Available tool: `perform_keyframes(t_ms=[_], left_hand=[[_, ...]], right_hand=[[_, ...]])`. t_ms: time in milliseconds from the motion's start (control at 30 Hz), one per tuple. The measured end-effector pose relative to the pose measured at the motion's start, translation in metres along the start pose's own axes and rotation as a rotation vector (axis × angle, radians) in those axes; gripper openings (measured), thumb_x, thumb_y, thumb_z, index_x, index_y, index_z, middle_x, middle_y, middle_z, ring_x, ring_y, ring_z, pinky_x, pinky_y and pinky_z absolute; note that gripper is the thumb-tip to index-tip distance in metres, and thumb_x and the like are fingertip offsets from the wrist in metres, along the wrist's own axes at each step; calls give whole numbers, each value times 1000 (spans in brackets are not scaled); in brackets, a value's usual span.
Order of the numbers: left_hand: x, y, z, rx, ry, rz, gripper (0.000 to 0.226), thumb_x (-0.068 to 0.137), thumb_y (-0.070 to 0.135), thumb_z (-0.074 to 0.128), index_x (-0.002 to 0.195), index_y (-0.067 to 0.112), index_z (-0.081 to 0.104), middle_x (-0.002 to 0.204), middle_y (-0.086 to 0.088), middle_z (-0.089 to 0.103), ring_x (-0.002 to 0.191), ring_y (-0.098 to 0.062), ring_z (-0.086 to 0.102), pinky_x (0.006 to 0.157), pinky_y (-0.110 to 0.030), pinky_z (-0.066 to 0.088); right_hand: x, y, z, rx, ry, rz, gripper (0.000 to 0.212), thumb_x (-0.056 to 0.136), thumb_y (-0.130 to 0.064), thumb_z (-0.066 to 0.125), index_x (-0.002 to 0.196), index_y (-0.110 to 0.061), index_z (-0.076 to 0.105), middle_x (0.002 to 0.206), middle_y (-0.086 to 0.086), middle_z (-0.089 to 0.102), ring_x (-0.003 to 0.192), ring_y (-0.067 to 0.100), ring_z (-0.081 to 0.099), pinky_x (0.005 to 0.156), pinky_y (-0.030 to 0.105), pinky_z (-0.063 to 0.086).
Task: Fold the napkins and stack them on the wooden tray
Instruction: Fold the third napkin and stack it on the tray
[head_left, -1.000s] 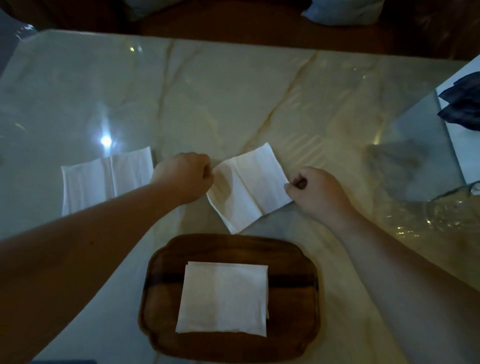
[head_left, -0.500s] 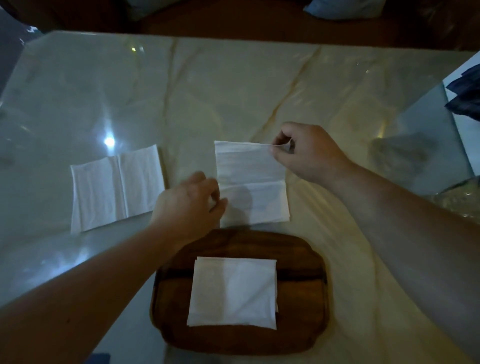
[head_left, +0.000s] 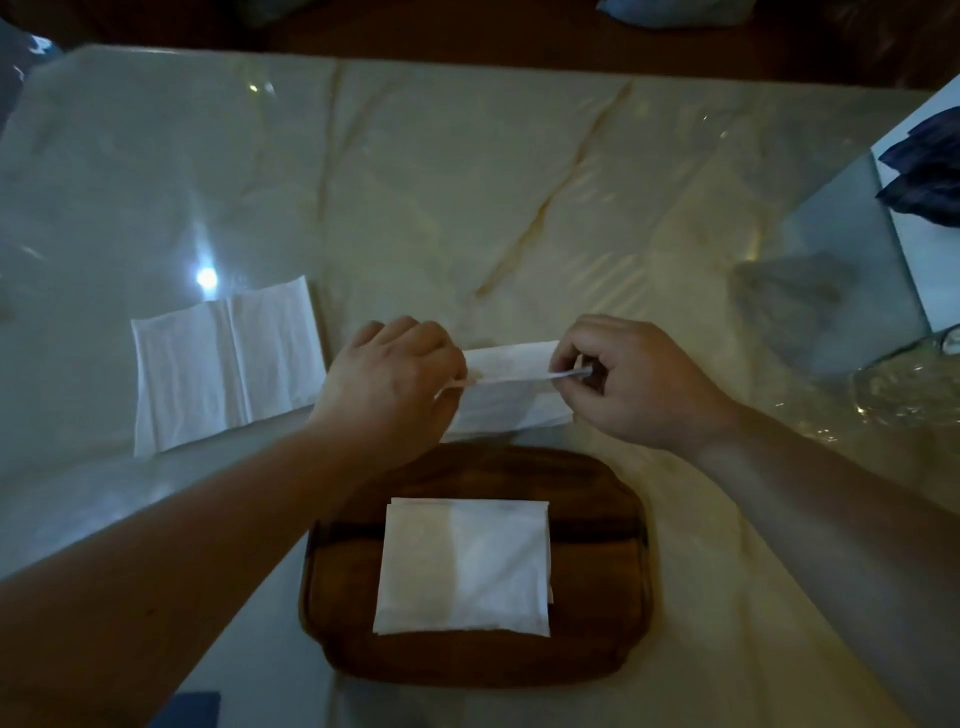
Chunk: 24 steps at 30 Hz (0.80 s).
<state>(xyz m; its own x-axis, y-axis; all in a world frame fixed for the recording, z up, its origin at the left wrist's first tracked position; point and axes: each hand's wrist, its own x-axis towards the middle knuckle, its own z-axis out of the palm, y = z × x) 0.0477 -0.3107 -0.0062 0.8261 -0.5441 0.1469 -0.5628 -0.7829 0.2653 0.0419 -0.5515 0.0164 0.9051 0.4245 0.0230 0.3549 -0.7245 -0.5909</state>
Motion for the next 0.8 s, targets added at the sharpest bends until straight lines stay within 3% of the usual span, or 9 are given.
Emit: perform_keyframes(t_ms=[100,200,267,400,567,667,800], left_hand=[[-10,5,3,32,-96,28,19,81,30,57,86,14,66,89,-7,65,82,-30,59,73,-42,44],[-17,6,6,30,-144,40,39,79,49,53,96,16,64,93,-6,66,85,-28,59,76,-42,45],[-17,4,8,4,-133,15,44,80,54,50,100,17,61,97,-5,65,87,-25,59,77,-40,46],[-2,-9,15,-58,-77,-136,31,84,42,54,103,19,60,103,-3,65,92,-23,60,78,-38,45],[23,-26,27,-62,-133,-275,31,83,39,62,109,22,59,107,-1,60,101,-21,55,77,-37,46],[35,-29,28,-13,-267,-280,35,78,45,66,108,29,58,106,1,54,103,-21,51,79,-39,45],[43,-26,25,0,-380,-263,13,81,41,62,89,32,59,90,4,43,97,-20,48,78,-37,42]], right_hand=[[-13,5,7,-2,-44,5,10,73,-6,68,77,-13,63,73,-11,53,60,9,50,54,12,35],[-22,10,12,5,-122,10,17,72,-20,76,80,-15,62,68,-20,45,56,5,51,54,19,38],[-21,14,13,3,-123,26,22,73,-30,77,81,-16,62,67,-20,44,59,1,50,55,13,35],[-4,28,14,55,26,191,13,79,-29,70,79,-17,63,75,-9,58,62,-3,51,55,14,32],[24,39,22,-42,40,294,15,82,-27,67,89,-15,63,89,5,64,78,17,57,65,29,40],[36,41,25,-113,-71,322,18,80,-32,69,90,-20,60,94,1,55,84,17,54,71,31,42],[43,35,23,-204,-247,324,15,82,-32,66,79,-29,52,91,-4,48,85,17,52,72,34,44]])
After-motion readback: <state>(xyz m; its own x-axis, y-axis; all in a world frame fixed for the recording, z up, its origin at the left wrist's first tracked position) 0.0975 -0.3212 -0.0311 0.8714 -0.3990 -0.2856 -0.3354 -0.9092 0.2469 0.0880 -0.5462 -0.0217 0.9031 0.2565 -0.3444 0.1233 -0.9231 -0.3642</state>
